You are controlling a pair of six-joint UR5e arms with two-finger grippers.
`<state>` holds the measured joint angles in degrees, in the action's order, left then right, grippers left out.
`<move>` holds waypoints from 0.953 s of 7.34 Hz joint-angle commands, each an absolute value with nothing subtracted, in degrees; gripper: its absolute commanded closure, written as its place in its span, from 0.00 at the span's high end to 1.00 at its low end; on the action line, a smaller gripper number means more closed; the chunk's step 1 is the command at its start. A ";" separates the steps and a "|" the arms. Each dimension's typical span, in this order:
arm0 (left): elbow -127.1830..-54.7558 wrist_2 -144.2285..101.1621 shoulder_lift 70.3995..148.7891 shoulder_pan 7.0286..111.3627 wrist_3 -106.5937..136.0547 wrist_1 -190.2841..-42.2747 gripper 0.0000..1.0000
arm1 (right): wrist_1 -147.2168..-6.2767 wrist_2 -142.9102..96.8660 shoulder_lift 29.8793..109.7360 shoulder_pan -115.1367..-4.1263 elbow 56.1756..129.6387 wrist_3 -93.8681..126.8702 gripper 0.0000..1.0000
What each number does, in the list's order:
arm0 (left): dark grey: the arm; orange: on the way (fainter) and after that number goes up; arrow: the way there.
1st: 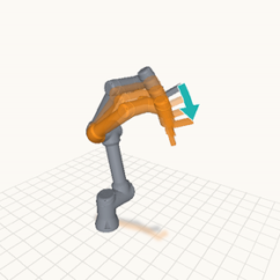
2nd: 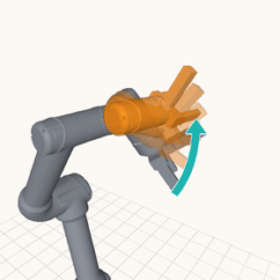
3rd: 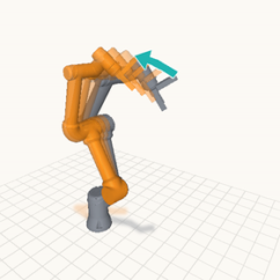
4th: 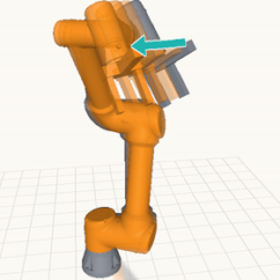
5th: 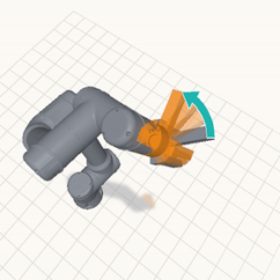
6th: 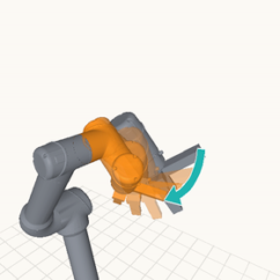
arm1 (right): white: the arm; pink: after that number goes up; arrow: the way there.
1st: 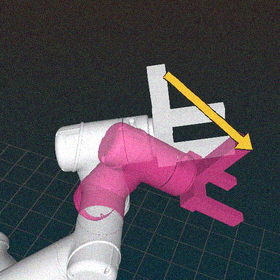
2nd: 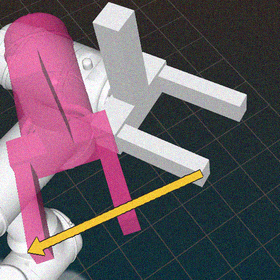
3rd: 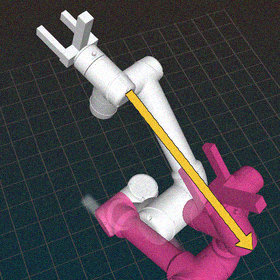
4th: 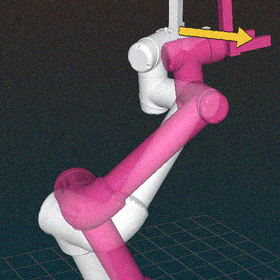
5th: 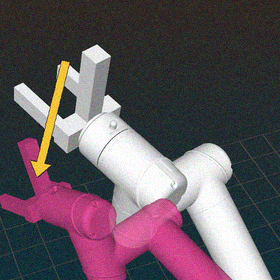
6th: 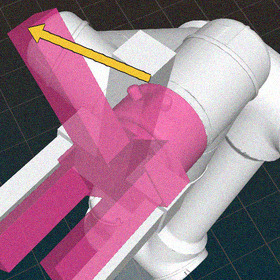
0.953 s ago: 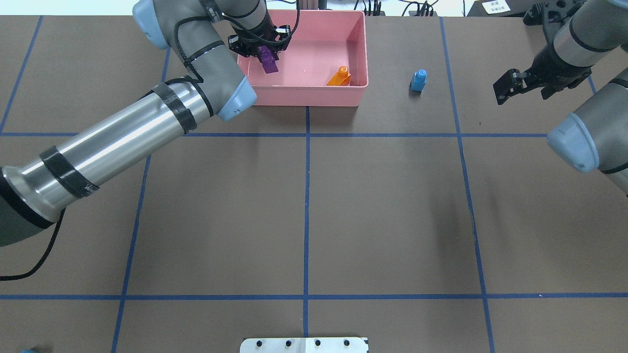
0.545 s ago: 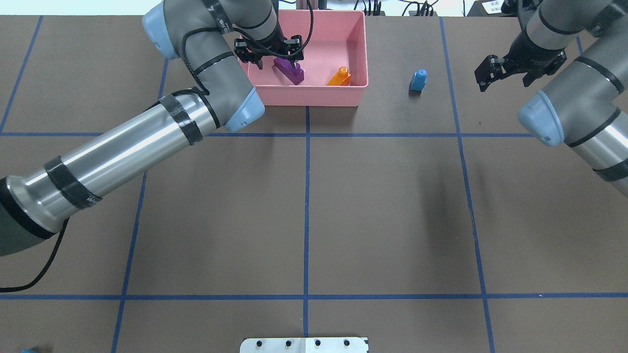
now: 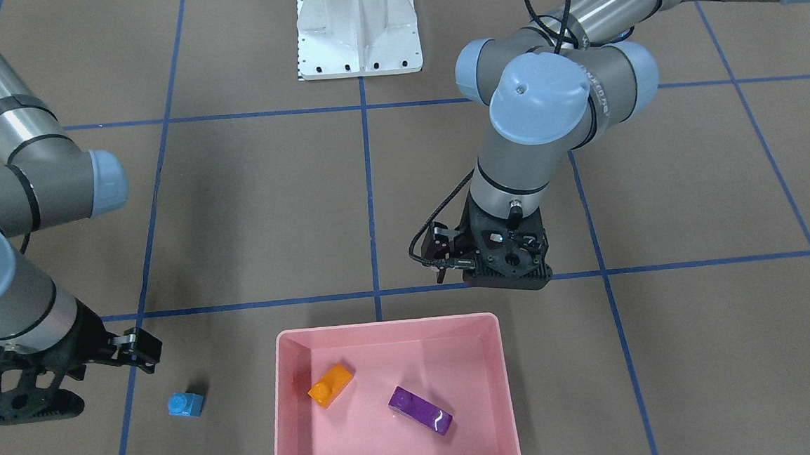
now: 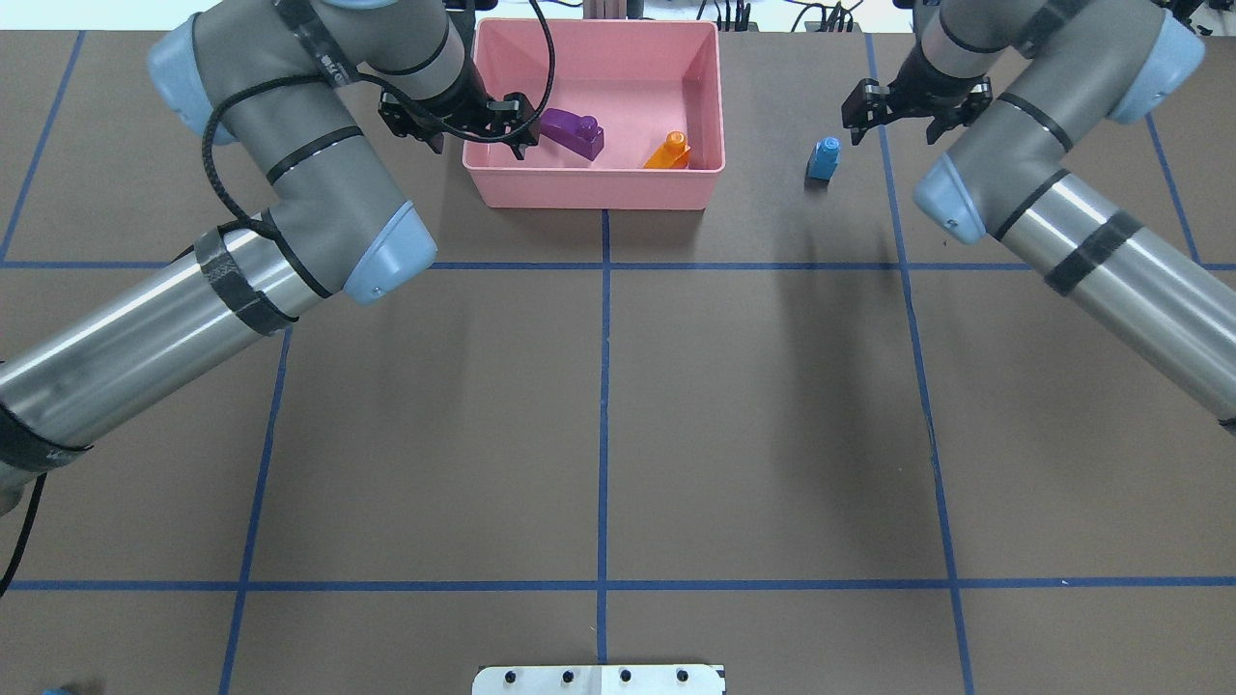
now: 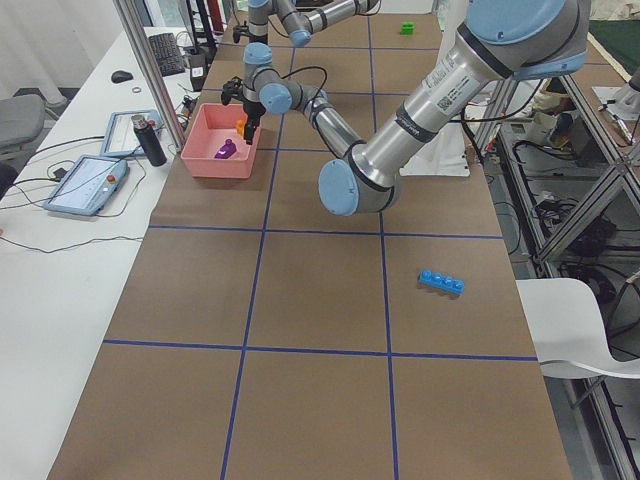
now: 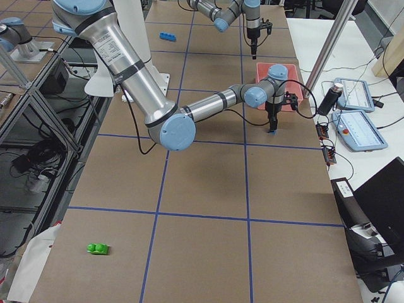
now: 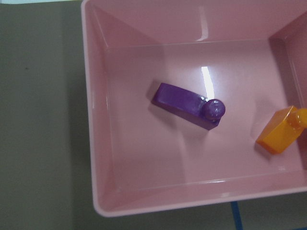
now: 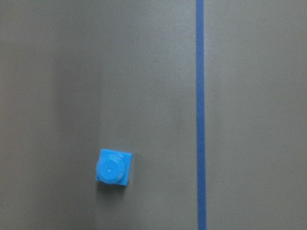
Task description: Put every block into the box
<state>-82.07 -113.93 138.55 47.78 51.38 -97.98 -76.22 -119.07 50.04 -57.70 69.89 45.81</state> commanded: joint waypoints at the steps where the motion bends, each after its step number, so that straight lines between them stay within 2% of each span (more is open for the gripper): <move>1: -83.50 -113.82 137.64 47.46 51.33 -97.56 1.00 | -69.66 -117.08 46.76 -55.21 62.87 50.68 0.99; 2: -83.41 -113.82 137.64 47.46 51.33 -97.56 1.00 | -62.74 -113.94 46.32 -53.54 58.14 55.06 0.99; 3: -83.41 -113.73 137.55 47.37 51.42 -97.65 1.00 | -61.01 -112.69 46.06 -52.48 56.53 56.41 0.99; 4: -83.50 -113.73 137.55 47.37 51.68 -97.65 1.00 | -60.91 -112.07 46.14 -51.95 56.43 56.51 0.92; 5: -83.50 -113.64 137.46 47.37 51.85 -97.65 1.00 | -60.91 -110.93 46.14 -51.42 56.25 56.86 0.63; 6: -83.50 -113.56 137.37 47.29 51.94 -97.65 1.00 | -60.91 -110.92 46.23 -51.42 56.34 57.39 0.27; 7: -83.41 -113.47 137.29 47.29 51.94 -97.65 1.00 | -60.91 -110.74 46.14 -51.50 56.51 57.48 0.00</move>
